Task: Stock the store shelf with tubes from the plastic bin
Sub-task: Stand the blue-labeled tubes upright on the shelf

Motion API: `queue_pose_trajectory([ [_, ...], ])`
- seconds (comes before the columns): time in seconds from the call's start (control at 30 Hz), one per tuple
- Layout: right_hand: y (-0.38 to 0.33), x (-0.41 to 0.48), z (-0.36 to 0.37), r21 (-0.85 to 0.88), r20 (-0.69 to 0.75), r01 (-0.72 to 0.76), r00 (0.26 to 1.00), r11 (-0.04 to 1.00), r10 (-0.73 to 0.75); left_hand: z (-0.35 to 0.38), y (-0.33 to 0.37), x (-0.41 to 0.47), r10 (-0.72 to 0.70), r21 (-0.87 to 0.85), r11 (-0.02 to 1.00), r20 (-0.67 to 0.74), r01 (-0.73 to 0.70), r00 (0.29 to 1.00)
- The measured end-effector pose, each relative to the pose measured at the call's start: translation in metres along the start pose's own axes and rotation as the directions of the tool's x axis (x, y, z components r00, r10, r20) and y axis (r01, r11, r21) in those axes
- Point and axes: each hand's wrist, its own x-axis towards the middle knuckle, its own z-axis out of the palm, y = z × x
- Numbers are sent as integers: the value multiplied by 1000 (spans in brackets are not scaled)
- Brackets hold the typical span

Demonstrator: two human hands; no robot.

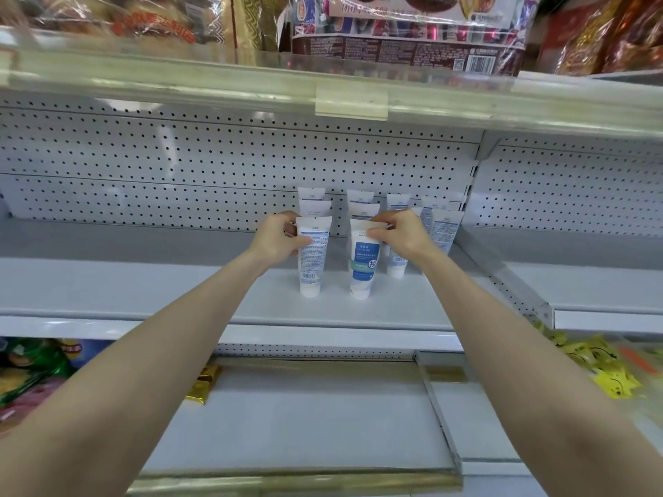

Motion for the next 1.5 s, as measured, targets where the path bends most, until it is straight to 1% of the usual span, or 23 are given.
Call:
queue_pose_trajectory([
  [0.07, -2, -2, -2, -16, -4, -1, 1000, 1000, 1, -1, -1, -2, -7, 19, 1000, 10, 7, 1000],
  [0.2, -5, -8, -7, -108, 21, -14, 1000, 994, 16, -3, -2, -5, -31, 90, 996, 31, 28, 999],
  [0.3, -8, -13, -13, -192, 37, -42, 998, 981, 50, -7, -1, -9, -70, 145, 987, 44, 63, 997],
  [0.37, -12, -16, -17, -208, 29, -59, 997, 976, 66, -12, 2, -12, -79, 186, 980, 51, 68, 996],
  [0.5, -29, -26, -28, -279, -3, -51, 999, 959, 52, -24, 13, -18, -57, 235, 971, 91, 34, 994],
  [0.57, -40, -33, -31, -322, -21, -22, 1000, 946, 16, -32, 20, -24, -37, 276, 961, 104, 7, 994],
  [0.63, -53, -40, -31, -329, -22, 8, 1000, 944, -16, -41, 25, -31, -23, 306, 952, 124, -16, 992],
  [0.83, -97, -69, -12, -342, 54, 52, 998, 938, -36, -77, 41, -70, 54, 343, 932, 178, -113, 983],
  [0.97, -126, -94, 20, -321, 90, 82, 994, 943, -56, -111, 34, -103, 42, 348, 930, 220, -119, 974],
  [1.17, -146, -133, 89, -279, 186, 75, 982, 957, -23, -159, -6, -151, -51, 370, 927, 264, -53, 963],
  [1.33, -145, -164, 156, -269, 298, 31, 953, 963, 53, -191, -63, -185, -170, 385, 921, 267, 57, 949],
  [1.5, -127, -189, 224, -257, 401, -18, 908, 966, 124, -210, -128, -214, -284, 393, 904, 252, 171, 925],
])
